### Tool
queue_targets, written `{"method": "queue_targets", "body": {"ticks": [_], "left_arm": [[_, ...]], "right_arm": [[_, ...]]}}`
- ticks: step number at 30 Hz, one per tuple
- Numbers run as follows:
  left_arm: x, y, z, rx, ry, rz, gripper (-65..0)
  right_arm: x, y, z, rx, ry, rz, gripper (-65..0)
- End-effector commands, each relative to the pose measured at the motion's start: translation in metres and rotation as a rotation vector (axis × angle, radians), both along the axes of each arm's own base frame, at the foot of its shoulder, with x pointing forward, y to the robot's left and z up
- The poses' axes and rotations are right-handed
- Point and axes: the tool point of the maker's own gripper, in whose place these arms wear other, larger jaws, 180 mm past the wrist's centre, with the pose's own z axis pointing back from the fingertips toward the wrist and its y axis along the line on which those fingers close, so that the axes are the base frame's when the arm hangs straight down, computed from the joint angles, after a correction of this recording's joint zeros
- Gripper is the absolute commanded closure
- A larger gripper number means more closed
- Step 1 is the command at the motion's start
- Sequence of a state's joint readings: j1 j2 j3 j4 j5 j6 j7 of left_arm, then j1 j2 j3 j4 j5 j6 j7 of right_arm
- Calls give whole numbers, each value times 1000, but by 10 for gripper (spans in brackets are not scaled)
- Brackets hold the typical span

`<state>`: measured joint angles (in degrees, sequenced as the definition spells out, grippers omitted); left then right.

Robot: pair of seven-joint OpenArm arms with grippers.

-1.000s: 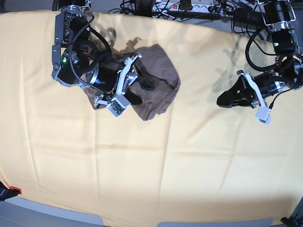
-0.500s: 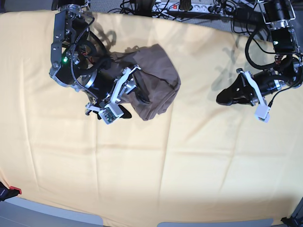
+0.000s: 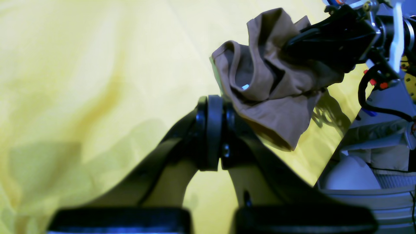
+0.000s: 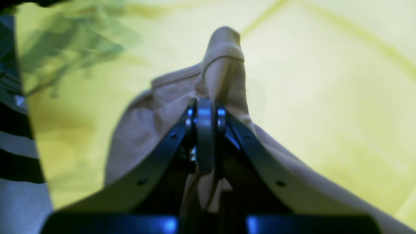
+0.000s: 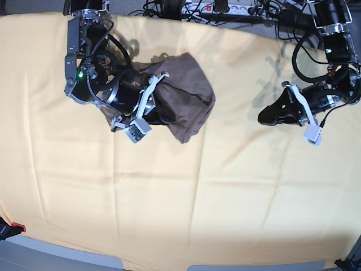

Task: Fold the T-shirt properly
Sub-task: 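Press and drag the folded bundle toward the arms with the right gripper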

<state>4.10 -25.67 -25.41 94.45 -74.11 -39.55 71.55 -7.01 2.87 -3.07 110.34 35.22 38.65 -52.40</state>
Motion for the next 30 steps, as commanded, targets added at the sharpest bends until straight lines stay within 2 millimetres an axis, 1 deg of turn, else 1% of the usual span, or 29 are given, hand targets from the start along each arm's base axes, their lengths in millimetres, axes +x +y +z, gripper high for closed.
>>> {"method": "queue_targets", "body": {"ticks": [1, 3, 6, 9, 12, 16, 19, 21, 24, 26, 30], "left_arm": [[6, 0, 16, -17, -55, -4, 0], [6, 0, 16, -16, -55, -4, 0], [6, 0, 16, -17, -55, -4, 0], [6, 0, 16, -18, -55, -4, 0], [6, 0, 16, -18, -56, -4, 0], [6, 0, 16, -17, -55, -4, 0], [6, 0, 16, -17, -55, -4, 0], [6, 0, 16, -19, -56, -4, 0], [6, -1, 19, -38, -61, -7, 0], [6, -2, 20, -43, -62, -8, 0], [6, -1, 20, -39, -61, -8, 0]], "right_arm": [[3, 7, 26, 63, -68, 18, 0], [-3, 11, 42, 94, -88, 48, 0], [-23, 21, 64, 144, -102, 124, 0], [-46, 28, 73, 211, -78, 166, 0], [-62, 30, 66, 251, -21, 173, 0], [-76, 30, 54, 253, 36, 166, 0], [-84, 36, 50, 253, 60, 185, 0], [-90, 44, 47, 241, 66, 215, 0], [-104, 62, 42, 201, 74, 284, 0], [-115, 74, 34, 151, 81, 335, 0], [-133, 88, 21, 54, 91, 414, 0]]}}
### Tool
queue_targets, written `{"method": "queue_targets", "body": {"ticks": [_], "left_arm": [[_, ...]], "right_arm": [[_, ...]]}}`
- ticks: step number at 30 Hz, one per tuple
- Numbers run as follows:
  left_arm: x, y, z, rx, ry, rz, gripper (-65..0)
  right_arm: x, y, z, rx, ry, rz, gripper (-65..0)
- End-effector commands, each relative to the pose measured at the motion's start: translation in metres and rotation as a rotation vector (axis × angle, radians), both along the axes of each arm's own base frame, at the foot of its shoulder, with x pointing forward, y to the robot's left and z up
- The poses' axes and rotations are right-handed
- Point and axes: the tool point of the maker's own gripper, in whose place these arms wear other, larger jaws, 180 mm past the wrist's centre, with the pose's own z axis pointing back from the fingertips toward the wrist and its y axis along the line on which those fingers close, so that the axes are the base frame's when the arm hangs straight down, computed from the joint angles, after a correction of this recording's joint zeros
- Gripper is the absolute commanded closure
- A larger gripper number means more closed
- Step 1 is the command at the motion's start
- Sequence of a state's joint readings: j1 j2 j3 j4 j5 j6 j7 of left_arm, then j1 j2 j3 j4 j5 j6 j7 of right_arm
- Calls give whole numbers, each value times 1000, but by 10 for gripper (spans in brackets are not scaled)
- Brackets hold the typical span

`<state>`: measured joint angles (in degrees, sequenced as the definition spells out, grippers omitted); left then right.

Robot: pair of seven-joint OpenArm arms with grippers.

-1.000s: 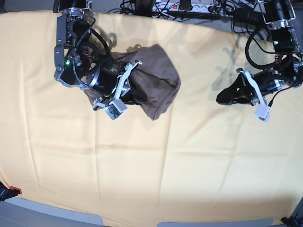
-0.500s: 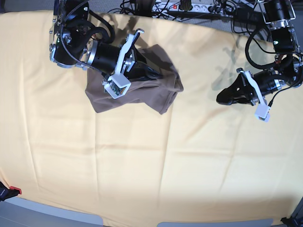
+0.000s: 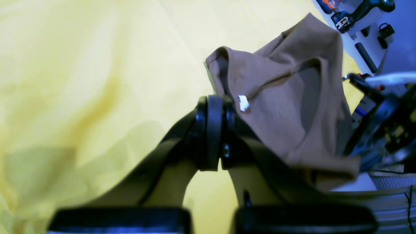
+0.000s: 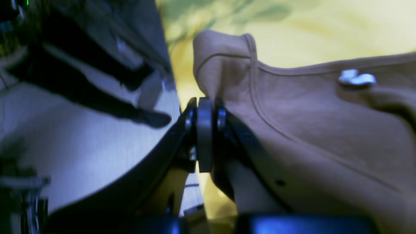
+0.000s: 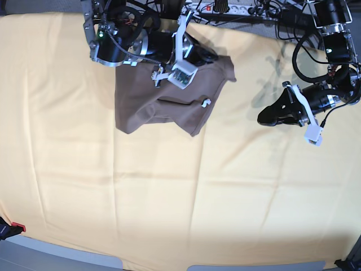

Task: Fold the T-shirt properly
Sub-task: 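Press and drag the folded bundle toward the arms with the right gripper, then open the right gripper and withdraw it from the bundle, then grasp the bundle edge with the left gripper and tuck it under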

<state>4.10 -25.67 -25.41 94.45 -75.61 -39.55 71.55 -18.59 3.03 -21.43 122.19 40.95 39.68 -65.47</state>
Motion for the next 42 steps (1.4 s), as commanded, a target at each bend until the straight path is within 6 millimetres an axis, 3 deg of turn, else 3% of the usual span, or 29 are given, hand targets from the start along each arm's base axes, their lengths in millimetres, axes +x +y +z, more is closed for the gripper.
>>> {"method": "queue_targets", "body": {"ticks": [1, 4, 8, 10, 17, 19, 24, 27, 31, 32, 37, 42], "left_arm": [[6, 1, 15, -14, -54, -3, 0], [6, 1, 15, -14, -54, -3, 0], [6, 1, 16, -17, -56, -3, 0], [6, 0, 17, -23, -58, -4, 0], [6, -1, 20, -39, -62, -7, 0], [6, -1, 21, -40, -65, -6, 0], [10, 0, 27, -34, -83, -13, 0], [14, -5, 38, -60, -108, -38, 0], [21, -15, 45, -67, -132, -71, -358], [21, -19, 44, -68, -132, -77, -404], [16, -50, 21, -58, -70, -128, -412], [3, -97, 4, -78, -40, -231, -412]], "right_arm": [[-1, 7, 13, 47, -26, 17, 0], [-5, 10, 11, 29, -34, 32, -6], [-2, 9, 12, 28, -43, 28, -347], [2, 9, 17, 34, -63, 29, -417], [25, -3, 72, 49, -310, -25, -416], [39, -17, 69, 0, -340, -87, -416], [96, -82, 66, -96, -374, -423, -416], [115, -131, 64, -162, -385, -571, -416], [124, -194, 60, -268, -389, -728, -416], [125, -207, 60, -288, -387, -766, -416], [121, -257, 60, -367, -381, -893, -416], [111, -268, 54, -378, -355, -902, -416]]}}
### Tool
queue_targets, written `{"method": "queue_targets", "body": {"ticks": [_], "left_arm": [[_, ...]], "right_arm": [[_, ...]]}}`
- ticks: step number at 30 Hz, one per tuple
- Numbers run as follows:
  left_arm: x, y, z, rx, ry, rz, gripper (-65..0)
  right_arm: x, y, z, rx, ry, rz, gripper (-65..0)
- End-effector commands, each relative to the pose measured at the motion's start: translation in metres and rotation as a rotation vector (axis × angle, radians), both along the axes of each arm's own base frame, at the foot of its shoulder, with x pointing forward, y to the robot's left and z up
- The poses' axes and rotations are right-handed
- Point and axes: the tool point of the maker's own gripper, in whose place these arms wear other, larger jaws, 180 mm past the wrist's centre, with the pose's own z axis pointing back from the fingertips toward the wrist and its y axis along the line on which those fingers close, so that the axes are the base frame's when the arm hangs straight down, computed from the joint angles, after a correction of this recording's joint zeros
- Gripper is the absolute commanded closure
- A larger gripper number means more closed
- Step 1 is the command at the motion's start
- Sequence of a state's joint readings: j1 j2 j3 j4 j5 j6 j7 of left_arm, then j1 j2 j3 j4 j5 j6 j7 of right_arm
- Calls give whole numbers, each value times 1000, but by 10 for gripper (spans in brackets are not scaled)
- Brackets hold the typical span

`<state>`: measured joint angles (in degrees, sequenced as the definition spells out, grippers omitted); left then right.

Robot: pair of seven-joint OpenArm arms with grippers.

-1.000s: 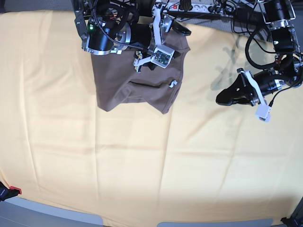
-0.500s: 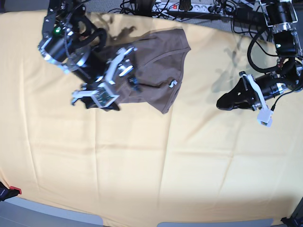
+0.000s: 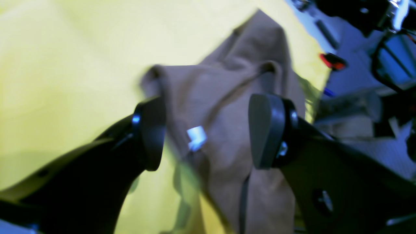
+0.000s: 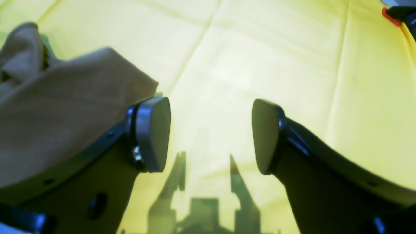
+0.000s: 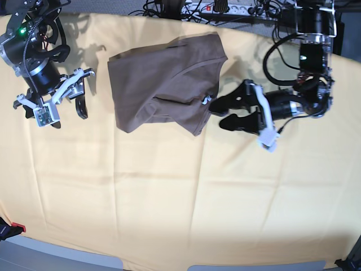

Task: Fold the T-shirt properly
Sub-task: 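Grasp the bundle edge with the left gripper and tuck it under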

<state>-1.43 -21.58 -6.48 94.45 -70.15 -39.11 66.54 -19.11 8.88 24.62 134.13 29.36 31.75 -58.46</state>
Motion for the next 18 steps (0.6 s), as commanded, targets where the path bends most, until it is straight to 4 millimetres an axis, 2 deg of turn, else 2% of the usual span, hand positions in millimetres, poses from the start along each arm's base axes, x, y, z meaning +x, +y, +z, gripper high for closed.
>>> {"method": "queue_targets", "body": {"ticks": [1, 7, 10, 13, 15, 18], "left_arm": [[9, -5, 13, -20, -54, 5, -412], [35, -22, 1, 29, -66, 135, -412], [38, -30, -5, 19, -45, 158, -412], [40, -34, -19, 9, 5, 180, -412], [42, -34, -30, 12, 46, 211, -412], [43, -33, -36, 1, 68, 228, -412]], "right_arm": [[0, 2, 8, -1, -33, 15, -416], [-14, 2, -7, -2, 28, 17, -416], [-17, 2, -9, -3, 38, 17, -416], [-17, 2, -9, -3, 37, 19, -416], [-17, 3, -9, -7, 37, 25, -416], [-17, 3, -9, -5, 36, 25, -416]]}}
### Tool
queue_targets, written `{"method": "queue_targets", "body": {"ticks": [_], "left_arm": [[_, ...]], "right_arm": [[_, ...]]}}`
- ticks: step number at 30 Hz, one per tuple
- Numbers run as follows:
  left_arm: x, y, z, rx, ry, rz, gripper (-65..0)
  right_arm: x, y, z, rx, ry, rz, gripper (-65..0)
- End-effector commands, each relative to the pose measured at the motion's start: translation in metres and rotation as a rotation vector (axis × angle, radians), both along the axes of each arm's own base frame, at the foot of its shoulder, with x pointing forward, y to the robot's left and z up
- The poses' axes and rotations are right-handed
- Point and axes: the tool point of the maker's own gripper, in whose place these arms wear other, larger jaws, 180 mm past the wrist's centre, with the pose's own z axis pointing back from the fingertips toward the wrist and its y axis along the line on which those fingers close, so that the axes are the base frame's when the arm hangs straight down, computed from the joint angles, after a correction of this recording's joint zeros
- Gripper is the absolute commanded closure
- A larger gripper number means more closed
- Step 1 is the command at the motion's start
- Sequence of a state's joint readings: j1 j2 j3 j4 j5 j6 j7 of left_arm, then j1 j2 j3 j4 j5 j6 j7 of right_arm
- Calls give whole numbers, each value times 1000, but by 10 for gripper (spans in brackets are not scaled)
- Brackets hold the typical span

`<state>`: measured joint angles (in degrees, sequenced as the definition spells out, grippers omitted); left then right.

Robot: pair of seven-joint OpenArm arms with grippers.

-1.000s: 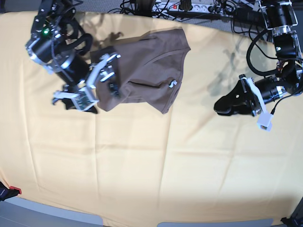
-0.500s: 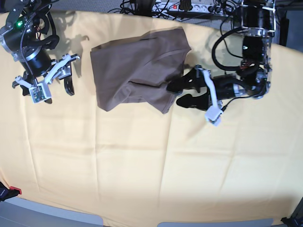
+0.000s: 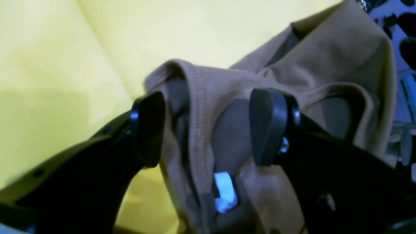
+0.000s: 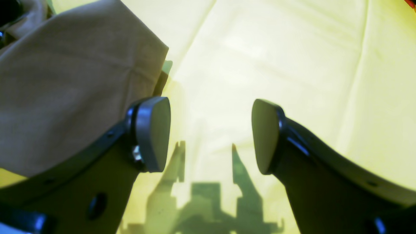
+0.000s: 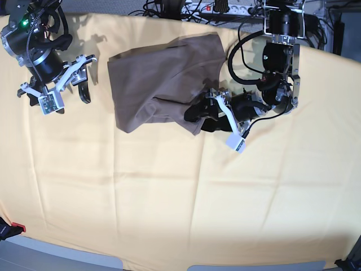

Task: Fold the T-shirt properly
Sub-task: 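Grasp the bundle edge with the left gripper and tuck it under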

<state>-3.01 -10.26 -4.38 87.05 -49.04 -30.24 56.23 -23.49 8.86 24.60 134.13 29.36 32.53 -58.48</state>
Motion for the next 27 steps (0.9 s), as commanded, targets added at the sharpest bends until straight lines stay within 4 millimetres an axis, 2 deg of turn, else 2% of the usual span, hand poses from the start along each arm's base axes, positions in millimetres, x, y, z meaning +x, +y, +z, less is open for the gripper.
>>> {"method": "queue_targets", "body": {"ticks": [1, 6, 8, 12, 20, 21, 22, 25, 27], "left_arm": [[10, -2, 17, -42, -55, 13, -412], [10, -3, 18, -45, -57, 9, -411], [10, -6, 18, -51, -57, 9, -392], [9, -10, 19, -64, -56, 9, -308], [8, -13, 18, -64, -46, 0, -308], [7, -13, 18, -64, -45, 0, -291], [7, -13, 18, -64, -44, 0, -249], [7, -12, 16, -51, -45, 2, -8], [9, -11, 18, -57, -53, 10, 0]], "right_arm": [[3, 2, 10, 3, -41, 13, -416], [3, 2, 10, 4, -41, 14, -416], [4, 2, 11, 5, -45, 15, -416], [4, 4, 12, 11, -53, 19, -416], [4, 8, 13, 28, -58, 36, -416], [4, 8, 13, 28, -58, 36, -416], [4, 8, 13, 29, -58, 36, -416], [4, 8, 13, 29, -58, 36, -416], [4, 8, 13, 28, -58, 36, -415]]}}
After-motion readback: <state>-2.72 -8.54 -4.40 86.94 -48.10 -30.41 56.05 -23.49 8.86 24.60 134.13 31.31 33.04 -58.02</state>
